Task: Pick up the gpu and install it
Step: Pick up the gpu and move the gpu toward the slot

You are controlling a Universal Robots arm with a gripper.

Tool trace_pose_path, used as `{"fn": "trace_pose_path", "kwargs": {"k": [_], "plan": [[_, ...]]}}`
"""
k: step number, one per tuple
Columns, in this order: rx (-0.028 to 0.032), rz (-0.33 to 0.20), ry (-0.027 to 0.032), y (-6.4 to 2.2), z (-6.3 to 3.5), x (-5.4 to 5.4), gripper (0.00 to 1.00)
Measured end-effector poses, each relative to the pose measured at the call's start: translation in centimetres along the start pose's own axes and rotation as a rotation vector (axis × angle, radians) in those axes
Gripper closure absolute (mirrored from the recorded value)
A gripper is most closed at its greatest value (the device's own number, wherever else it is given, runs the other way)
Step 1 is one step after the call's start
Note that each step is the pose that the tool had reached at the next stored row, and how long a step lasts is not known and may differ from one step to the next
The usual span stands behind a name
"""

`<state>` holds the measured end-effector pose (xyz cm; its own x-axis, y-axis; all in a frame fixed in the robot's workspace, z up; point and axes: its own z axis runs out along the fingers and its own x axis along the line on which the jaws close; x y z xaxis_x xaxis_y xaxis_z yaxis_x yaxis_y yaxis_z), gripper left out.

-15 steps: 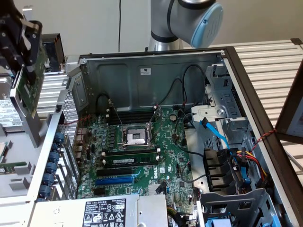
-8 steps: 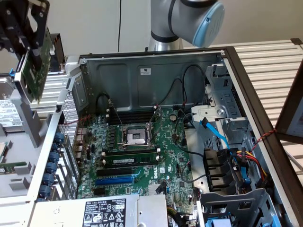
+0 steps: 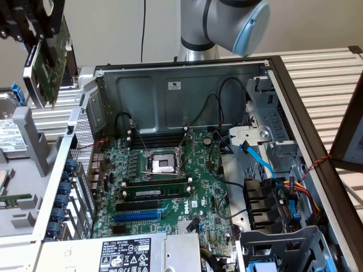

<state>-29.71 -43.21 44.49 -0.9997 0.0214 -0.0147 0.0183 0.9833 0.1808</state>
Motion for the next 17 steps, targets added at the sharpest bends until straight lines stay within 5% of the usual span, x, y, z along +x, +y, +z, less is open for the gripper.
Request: {"fn": "trace_pose_path", "kwargs": {"k": [17], "plan": [[-0.0041,0.004,0.0233,-1.44,-0.61,-5.6,0.73]]}}
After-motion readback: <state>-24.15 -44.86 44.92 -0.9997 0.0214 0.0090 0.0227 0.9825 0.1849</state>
